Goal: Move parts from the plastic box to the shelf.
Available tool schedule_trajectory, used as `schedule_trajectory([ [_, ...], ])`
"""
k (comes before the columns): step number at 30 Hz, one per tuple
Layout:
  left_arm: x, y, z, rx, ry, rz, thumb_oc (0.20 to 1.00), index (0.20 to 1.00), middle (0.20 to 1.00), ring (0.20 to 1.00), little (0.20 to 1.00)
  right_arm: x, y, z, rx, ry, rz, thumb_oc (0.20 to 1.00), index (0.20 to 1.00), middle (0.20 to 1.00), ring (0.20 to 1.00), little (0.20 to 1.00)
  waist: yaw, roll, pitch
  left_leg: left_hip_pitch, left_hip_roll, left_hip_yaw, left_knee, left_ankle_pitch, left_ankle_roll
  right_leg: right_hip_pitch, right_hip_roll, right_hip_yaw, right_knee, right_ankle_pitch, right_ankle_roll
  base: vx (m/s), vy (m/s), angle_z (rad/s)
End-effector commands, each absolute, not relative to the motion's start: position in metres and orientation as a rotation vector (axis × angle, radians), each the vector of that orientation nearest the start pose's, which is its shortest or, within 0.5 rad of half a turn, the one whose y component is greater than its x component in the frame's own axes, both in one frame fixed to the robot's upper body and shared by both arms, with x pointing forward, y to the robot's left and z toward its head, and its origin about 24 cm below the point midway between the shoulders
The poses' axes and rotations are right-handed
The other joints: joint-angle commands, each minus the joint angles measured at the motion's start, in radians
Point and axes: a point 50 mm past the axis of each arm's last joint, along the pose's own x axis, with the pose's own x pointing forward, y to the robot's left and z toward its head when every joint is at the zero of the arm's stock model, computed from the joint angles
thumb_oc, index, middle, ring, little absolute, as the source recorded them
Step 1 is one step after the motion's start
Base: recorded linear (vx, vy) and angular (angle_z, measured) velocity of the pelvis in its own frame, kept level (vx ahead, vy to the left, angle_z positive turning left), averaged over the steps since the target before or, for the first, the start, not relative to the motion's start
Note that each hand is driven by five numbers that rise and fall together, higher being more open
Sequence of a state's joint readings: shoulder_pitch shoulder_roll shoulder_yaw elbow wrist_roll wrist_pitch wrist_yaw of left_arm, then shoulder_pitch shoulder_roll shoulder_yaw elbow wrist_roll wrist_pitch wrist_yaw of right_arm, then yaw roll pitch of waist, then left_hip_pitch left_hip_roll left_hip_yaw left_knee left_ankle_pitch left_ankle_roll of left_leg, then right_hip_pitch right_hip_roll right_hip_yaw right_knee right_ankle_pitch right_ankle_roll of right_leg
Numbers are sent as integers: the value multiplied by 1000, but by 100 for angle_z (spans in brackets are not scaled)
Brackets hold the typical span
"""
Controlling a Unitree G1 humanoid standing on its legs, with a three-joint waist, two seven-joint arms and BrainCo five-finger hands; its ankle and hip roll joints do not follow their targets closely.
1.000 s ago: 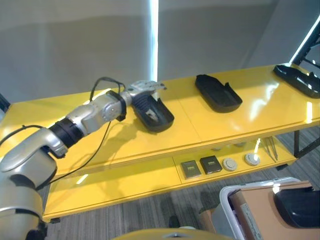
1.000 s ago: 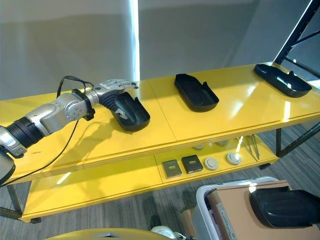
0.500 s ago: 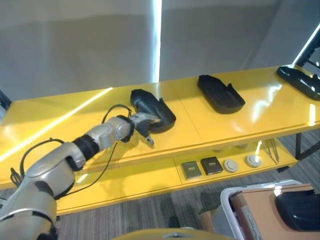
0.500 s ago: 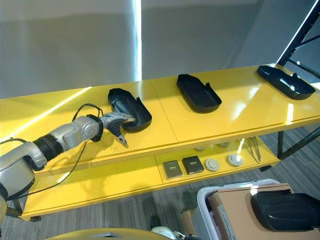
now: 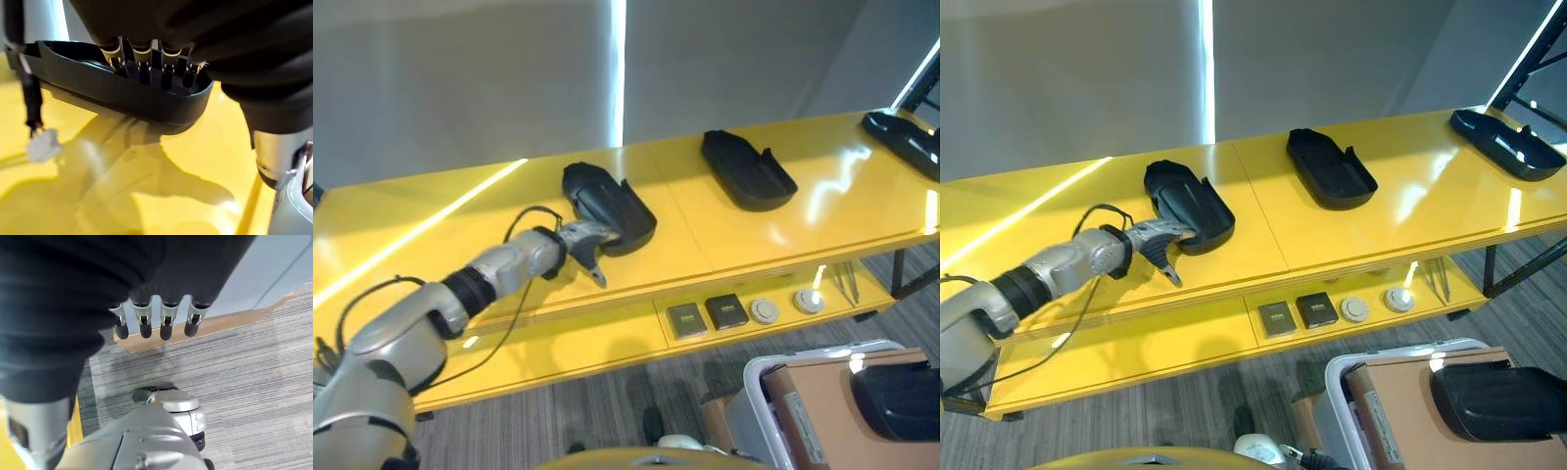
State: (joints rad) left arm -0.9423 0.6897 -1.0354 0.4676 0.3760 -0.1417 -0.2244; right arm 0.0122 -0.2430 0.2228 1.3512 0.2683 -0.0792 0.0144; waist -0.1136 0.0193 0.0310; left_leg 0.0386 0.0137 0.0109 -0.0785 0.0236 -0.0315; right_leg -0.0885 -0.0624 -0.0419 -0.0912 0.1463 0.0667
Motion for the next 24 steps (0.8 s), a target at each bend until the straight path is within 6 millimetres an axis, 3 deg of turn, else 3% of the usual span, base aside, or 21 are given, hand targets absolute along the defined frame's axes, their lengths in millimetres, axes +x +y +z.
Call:
schedule_trajectory([
  [1, 373, 130, 176, 1680, -261, -694, 1000, 1000, 1000, 1000, 1000, 61, -228, -169, -118, 1312, -92, 1000, 1000, 1000, 1000, 1000, 8, -5, 15, -34, 82, -32, -9, -17, -58, 111, -72, -14, 4, -136, 97, 0, 0, 0],
  [2, 371, 143, 184, 1688, -237, -686, 1000, 1000, 1000, 1000, 1000, 60, -229, -169, -113, 1317, -92, 1000, 1000, 1000, 1000, 1000, 13, -5, 14, -33, 83, -34, -9, -16, -58, 115, -72, -17, 4, -137, 97, 0, 0, 0],
  [6, 363, 156, 193, 1699, -208, -712, 1000, 1000, 1000, 1000, 1000, 61, -228, -170, -110, 1323, -75, 1000, 1000, 1000, 1000, 1000, 22, -3, 12, -34, 82, -39, -9, -14, -59, 117, -72, -22, 4, -136, 96, 2, 1, 8],
  [14, 348, 163, 206, 1612, -260, -721, 1000, 1000, 1000, 1000, 1000, 64, -222, -170, -100, 1316, -42, 1000, 1000, 1000, 1000, 1000, 35, -8, 15, -35, 78, -51, -9, -12, -60, 123, -74, -35, 4, -137, 96, 0, 1, 2],
  [24, 345, 120, 195, 1531, -511, -698, 1000, 1000, 1000, 1000, 1000, 77, -221, -168, -140, 1249, -40, 1000, 1000, 1000, 1000, 1000, 26, -16, 37, -45, 76, -52, -9, -12, -56, 113, -75, -35, 4, -137, 94, -1, 0, 0],
])
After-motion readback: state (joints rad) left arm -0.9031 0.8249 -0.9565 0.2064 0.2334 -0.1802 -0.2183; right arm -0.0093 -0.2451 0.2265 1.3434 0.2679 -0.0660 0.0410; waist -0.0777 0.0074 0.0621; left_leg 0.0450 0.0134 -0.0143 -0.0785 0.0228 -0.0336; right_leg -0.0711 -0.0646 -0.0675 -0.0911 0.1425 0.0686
